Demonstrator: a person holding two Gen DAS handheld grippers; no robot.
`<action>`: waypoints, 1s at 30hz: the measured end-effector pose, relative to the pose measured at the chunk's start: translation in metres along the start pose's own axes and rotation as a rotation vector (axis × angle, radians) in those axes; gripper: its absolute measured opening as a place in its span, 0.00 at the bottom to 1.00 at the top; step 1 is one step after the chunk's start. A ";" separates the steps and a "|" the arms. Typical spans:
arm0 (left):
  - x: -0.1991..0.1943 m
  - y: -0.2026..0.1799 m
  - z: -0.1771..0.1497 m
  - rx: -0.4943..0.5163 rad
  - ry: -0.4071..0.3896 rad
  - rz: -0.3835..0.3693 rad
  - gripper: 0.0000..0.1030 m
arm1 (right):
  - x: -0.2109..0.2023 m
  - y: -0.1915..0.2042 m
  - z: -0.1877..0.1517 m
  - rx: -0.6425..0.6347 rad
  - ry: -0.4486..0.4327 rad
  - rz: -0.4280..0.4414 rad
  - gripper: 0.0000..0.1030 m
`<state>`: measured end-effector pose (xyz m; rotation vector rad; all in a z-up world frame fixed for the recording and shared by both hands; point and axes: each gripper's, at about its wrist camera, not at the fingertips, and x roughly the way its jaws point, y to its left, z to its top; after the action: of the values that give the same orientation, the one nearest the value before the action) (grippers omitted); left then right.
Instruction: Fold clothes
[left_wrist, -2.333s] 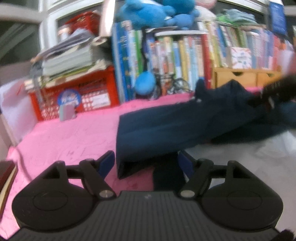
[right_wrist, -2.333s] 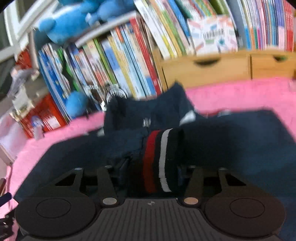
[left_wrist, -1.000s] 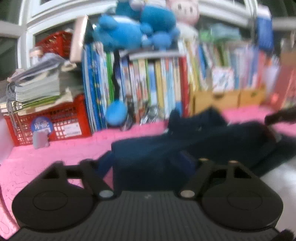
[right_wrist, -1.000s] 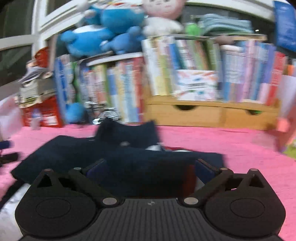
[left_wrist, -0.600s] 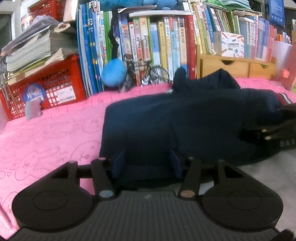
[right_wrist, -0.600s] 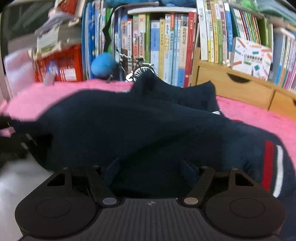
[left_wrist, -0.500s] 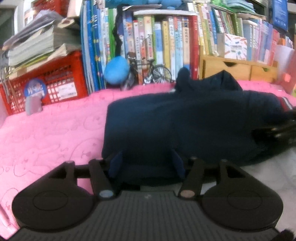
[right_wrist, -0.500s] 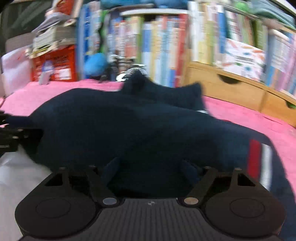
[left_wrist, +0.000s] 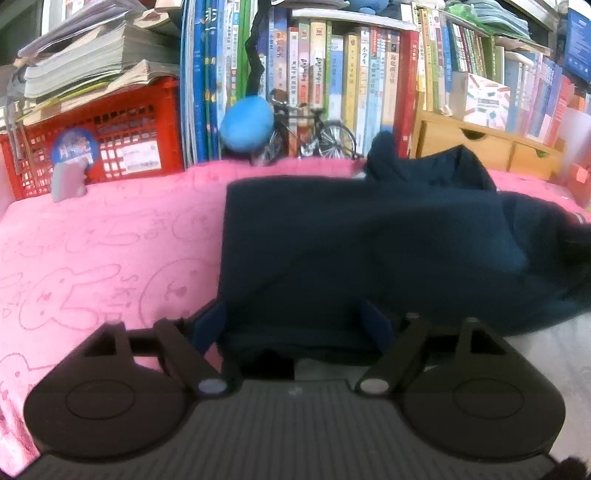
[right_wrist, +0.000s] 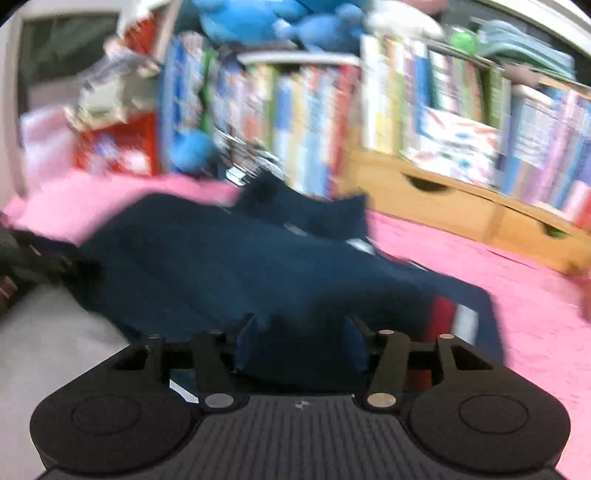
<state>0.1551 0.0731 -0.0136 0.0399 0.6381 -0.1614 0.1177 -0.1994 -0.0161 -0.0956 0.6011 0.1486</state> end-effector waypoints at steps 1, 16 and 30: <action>0.000 0.001 0.000 -0.005 0.002 0.001 0.83 | 0.004 0.008 0.008 -0.006 -0.006 0.019 0.58; 0.002 0.007 -0.001 -0.046 0.019 -0.008 0.89 | 0.075 0.000 0.004 -0.064 0.053 -0.086 0.89; 0.004 0.007 -0.001 -0.044 0.024 -0.010 0.92 | 0.030 -0.125 -0.050 0.134 0.100 -0.135 1.00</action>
<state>0.1586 0.0800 -0.0166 -0.0039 0.6654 -0.1565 0.1358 -0.3262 -0.0682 -0.0132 0.7008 -0.0273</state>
